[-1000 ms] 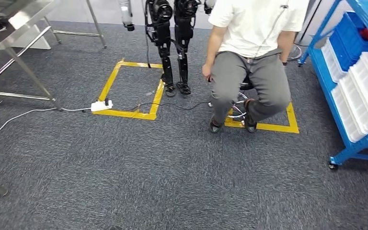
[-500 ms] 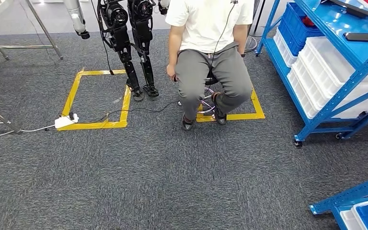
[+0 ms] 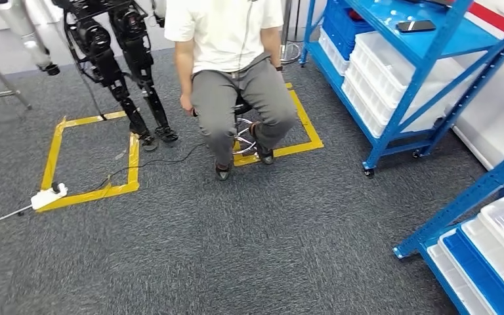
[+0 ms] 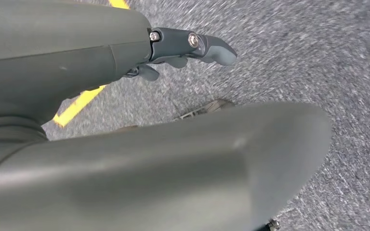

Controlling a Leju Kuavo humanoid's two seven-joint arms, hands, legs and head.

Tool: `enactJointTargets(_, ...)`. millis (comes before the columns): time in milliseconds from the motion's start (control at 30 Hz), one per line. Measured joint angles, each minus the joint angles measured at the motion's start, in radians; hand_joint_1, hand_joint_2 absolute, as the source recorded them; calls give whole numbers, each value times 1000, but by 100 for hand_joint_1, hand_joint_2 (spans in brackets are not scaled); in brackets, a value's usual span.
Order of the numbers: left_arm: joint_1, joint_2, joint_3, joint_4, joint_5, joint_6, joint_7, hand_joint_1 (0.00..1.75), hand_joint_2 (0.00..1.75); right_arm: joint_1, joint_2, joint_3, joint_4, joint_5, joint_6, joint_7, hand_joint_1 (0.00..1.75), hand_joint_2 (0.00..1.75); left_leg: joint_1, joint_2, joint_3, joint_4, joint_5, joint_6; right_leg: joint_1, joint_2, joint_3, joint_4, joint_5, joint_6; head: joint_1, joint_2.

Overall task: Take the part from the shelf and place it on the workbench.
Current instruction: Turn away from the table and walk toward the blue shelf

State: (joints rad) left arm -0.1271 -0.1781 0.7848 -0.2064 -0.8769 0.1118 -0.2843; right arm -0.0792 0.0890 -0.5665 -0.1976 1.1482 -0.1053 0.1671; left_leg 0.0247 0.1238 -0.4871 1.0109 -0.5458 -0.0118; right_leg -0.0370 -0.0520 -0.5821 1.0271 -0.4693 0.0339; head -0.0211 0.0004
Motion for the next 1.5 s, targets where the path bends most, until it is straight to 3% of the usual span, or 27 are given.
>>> enactJointTargets(33, -1, -1, 0, 0, 0, 0, 0, 0, 0, 0, -1, 0, 0, 0, 0, 0, 0, 175, 4, -28, -8, 26, -22, -4, -2, 13, 2, -1, 2, -9, -2, 0)
enactJointTargets(100, 2, -1, 0, 0, 0, 0, 0, 0, 0, 0, -2, 0, 0, 0, 0, 0, 0, 175, 6, -98, -60, 148, -97, -5, 1, 39, 4, -2, 5, -23, -6, 0)
enactJointTargets(167, 6, -1, 0, 1, 0, 0, 1, 0, 0, 0, -2, 0, 0, 1, 0, 0, 0, 175, 4, -123, -128, 281, -151, 2, 10, 70, 4, -2, 6, -28, -6, 0)
enactJointTargets(200, 8, -1, 0, 1, 0, 0, 2, 0, 0, 2, -2, 0, 0, 1, 0, 0, 0, 175, 4, -126, -145, 303, -146, 7, 13, 86, 5, -2, 6, -28, -6, 0)
enactJointTargets(233, 8, -1, 0, 1, 0, -1, 4, 0, 0, 3, -2, 0, 0, 1, 0, 0, 0, 175, 3, -128, -143, 284, -119, 13, 16, 102, 6, -2, 6, -28, -6, 0)
enactJointTargets(267, 8, -1, 0, 1, 0, -2, 6, 0, 0, 4, -2, 0, 0, 2, 0, 0, 0, 175, 2, -136, -122, 227, -79, 20, 17, 116, 9, -2, 6, -28, -6, 0)
enactJointTargets(333, 7, 1, 0, 1, 0, -3, 10, 0, 0, 5, 0, 0, 0, 3, 0, 0, 0, 175, -3, -181, -67, 87, -4, 35, 19, 142, 10, -1, 7, -25, -6, 0)
enactJointTargets(400, 6, 3, 0, 1, -1, -3, 12, 0, 0, 4, 3, 0, 0, 4, 0, 0, 0, 175, -11, -208, -42, 23, 23, 44, 20, 164, 5, -1, 11, -18, -5, 0)
enactJointTargets(467, 4, 3, 0, 1, -2, -5, 13, 0, 0, 5, 4, 0, 1, 5, 1, 1, 0, 175, -16, -187, -41, 12, 32, 53, 21, 180, -5, -5, 17, -6, -5, 0)
enactJointTargets(533, 1, 1, 0, 1, -2, -6, 12, 0, 0, 7, 3, 0, 1, 6, 3, 3, 0, 175, -15, -162, -36, -4, 46, 66, 23, 142, -26, 22, 2, -3, -4, 0)
enactJointTargets(600, 1, 0, 0, 1, -2, -6, 11, 0, 0, 5, 2, 0, 1, 10, 4, 6, 0, 175, -14, -132, -35, -13, 53, 73, 24, 85, -78, 123, -52, -9, -1, 0)
enactJointTargets(667, 2, 0, 0, 1, -3, -5, 11, 0, 0, 3, 2, 0, 1, 12, 5, 9, 0, 175, -15, -101, -38, -13, 52, 74, 20, 68, -140, 250, -105, -6, 1, 0)
enactJointTargets(700, 2, 0, 1, 1, -3, -5, 11, 0, 0, 3, 2, 0, 1, 13, 5, 10, 0, 175, -15, -86, -40, -13, 52, 74, 17, 65, -152, 279, -113, 2, 1, 0)
enactJointTargets(733, 2, 0, 1, 1, -3, -4, 11, 0, 0, 4, 1, 0, 1, 14, 5, 11, 0, 175, -14, -72, -41, -13, 51, 73, 13, 61, -140, 264, -105, 13, 2, 0)
enactJointTargets(800, 3, 0, 1, 1, -3, -4, 11, 0, 0, 6, -1, 0, 1, 17, 5, 11, 0, 175, -15, -47, -39, -11, 50, 65, 5, 27, -56, 128, -63, 33, 3, 0)
enactJointTargets(833, 3, 0, 1, 1, -3, -4, 10, 0, 0, 4, -1, 0, 1, 18, 5, 11, 0, 175, -18, -35, -36, -10, 46, 58, 4, -4, -14, 58, -42, 38, 5, 0)
enactJointTargets(900, 4, 0, 1, 1, -3, -4, 9, 0, 0, 0, -1, 0, 1, 20, 5, 11, 0, 175, -23, -14, -26, -7, 37, 41, 7, -43, 24, -8, -17, 30, 4, 0)
enactJointTargets(967, 1, 0, 1, 1, -2, -4, 8, 0, 0, -1, -1, -1, 1, 20, 5, 11, 0, 175, -22, 10, -14, -7, 29, 28, 12, -25, 18, -6, -10, 14, 3, 0)
enactJointTargets(1000, -1, 0, 1, 1, -2, -4, 8, 0, 0, -1, -2, -1, 1, 20, 5, 11, 0, 175, -18, 7, -11, -3, 23, 20, 7, -11, 19, -7, -8, 6, 3, 0)
enactJointTargets(1067, -3, -1, 1, 1, -2, -4, 8, 0, 0, -1, -3, -1, 1, 21, 5, 11, 0, 175, -10, -44, -25, 45, -17, 9, -2, 14, 22, -9, -3, -12, 0, 0)
enactJointTargets(1133, 1, -1, 1, 1, -2, -4, 9, 0, 0, -2, -3, -1, 1, 24, 5, 11, 0, 175, -7, -107, -78, 165, -86, 6, 0, 40, 20, -9, 2, -23, -2, 0)
enactJointTargets(1200, 6, 0, 1, 1, -2, -4, 10, 0, 0, -1, -3, -1, 1, 26, 5, 11, 0, 175, -6, -123, -131, 263, -116, 8, 7, 70, 17, -8, 4, -27, -2, 0)
enactJointTargets(1233, 7, 0, 1, 1, -2, -4, 10, 0, 0, 1, -3, -1, 1, 27, 5, 11, 0, 175, -6, -125, -135, 260, -99, 11, 10, 86, 16, -8, 5, -27, -2, 0)
enactJointTargets(1267, 8, 0, 1, 1, -2, -4, 10, 0, 0, 2, -3, -1, 1, 27, 5, 11, 0, 175, -6, -129, -120, 216, -64, 14, 11, 101, 17, -7, 6, -27, -2, 0)
enactJointTargets(1367, 7, 0, 1, 1, -2, -3, 11, 0, 0, 2, -3, -1, 1, 29, 5, 11, 0, 175, -10, -178, -44, 35, 29, 27, 14, 136, 16, -8, 11, -19, -2, 0)
enactJointTargets(1433, 5, 0, 1, 1, -2, -2, 11, 0, 0, 1, -2, -1, 1, 30, 5, 11, 0, 175, -20, -190, -38, 10, 35, 36, 15, 152, 9, -11, 18, -8, -1, 0)
enactJointTargets(1500, 3, -1, 1, 1, -2, -1, 11, 0, 0, 2, -2, -1, 1, 32, 5, 11, 0, 175, -22, -170, -37, -2, 46, 51, 15, 161, -2, -13, 24, 3, -1, 0)
